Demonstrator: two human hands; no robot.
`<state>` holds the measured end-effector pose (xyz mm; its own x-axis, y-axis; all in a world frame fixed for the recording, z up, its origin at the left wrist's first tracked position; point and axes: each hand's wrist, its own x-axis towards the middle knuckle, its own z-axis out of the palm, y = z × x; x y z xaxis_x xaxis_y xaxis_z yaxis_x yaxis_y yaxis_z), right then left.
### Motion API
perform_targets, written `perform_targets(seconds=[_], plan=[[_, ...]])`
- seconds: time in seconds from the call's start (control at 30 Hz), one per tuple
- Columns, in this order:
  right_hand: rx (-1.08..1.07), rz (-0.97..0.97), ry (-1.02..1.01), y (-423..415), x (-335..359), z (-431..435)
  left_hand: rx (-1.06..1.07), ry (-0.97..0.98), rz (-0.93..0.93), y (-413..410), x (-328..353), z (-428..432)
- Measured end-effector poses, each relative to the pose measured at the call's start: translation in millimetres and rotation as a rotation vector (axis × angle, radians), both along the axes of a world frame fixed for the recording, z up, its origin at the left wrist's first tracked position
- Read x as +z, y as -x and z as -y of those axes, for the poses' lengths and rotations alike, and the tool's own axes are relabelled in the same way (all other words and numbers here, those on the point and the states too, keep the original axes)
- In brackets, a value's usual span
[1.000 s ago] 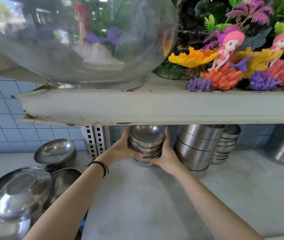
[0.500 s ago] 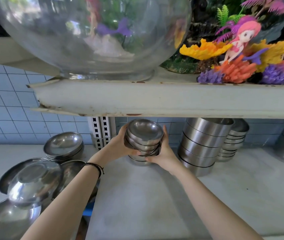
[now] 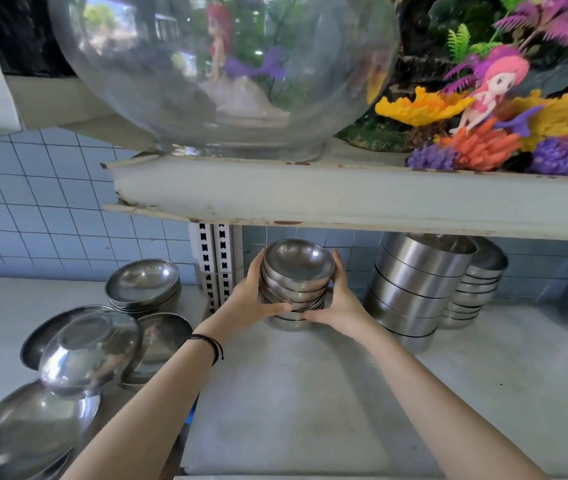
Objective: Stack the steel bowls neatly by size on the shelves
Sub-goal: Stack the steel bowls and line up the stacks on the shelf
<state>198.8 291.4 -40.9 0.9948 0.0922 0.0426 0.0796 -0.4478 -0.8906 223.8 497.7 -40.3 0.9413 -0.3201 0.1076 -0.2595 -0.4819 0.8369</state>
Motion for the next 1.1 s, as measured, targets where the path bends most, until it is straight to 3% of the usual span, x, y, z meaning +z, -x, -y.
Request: perform_targets(seconds=[0.4, 0.63, 1.1], plan=[[-0.046, -0.046, 0.173, 13.0, 8.4, 4.8, 0.042, -0.172, -0.019, 10.1, 10.4, -11.3], [0.017, -0.203, 0.351, 33.7, 18.9, 9.4, 0.079, -0.414, 0.111, 39.9, 23.9, -29.9], [0.196, -0.360, 0.867, 121.5, 34.8, -16.4, -0.192, -0.810, 0.035, 160.9, 23.1, -61.3]])
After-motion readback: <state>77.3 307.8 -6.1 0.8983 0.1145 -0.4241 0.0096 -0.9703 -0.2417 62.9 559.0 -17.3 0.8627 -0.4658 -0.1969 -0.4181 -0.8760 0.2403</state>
